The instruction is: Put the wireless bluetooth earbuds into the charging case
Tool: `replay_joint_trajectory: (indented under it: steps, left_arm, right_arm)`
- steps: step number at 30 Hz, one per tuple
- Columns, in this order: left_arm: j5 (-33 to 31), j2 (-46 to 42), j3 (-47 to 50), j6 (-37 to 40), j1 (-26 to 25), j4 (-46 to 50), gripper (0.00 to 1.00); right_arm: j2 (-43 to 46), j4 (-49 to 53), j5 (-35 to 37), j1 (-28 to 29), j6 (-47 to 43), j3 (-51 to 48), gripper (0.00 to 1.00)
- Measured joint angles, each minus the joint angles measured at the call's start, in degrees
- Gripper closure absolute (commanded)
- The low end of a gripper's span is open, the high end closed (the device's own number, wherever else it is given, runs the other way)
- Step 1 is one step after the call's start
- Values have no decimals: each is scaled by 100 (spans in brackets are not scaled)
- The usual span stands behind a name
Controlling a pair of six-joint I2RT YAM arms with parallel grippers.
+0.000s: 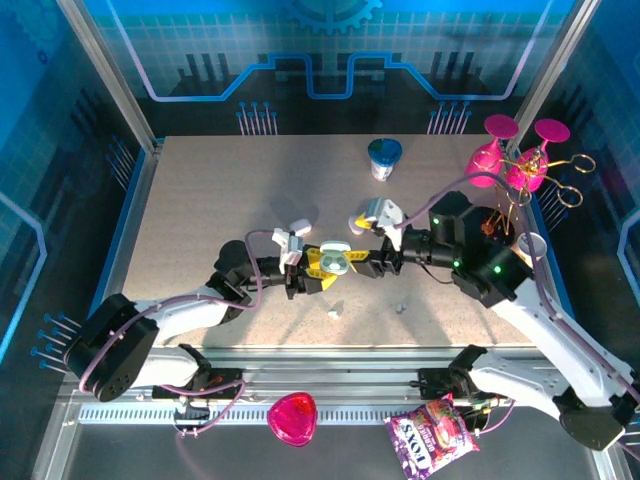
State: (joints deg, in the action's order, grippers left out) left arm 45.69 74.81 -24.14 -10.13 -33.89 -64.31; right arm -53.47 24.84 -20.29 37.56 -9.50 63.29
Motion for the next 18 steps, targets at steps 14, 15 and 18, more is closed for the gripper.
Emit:
replay_joint_trajectory:
  steps: [14,15,18]
  left_arm:
    - [-2,-376,190,153,142,-37,68]
    - [0,-420,190,173,142,-11,68]
    - [0,-509,190,256,142,59,68]
  right_arm:
    - [763,72,894,-2188,2938,-1799,30]
    - [763,234,992,-2188,3025,-1836,30]
    - [761,649,1281,-2188,3353,-2096,30]
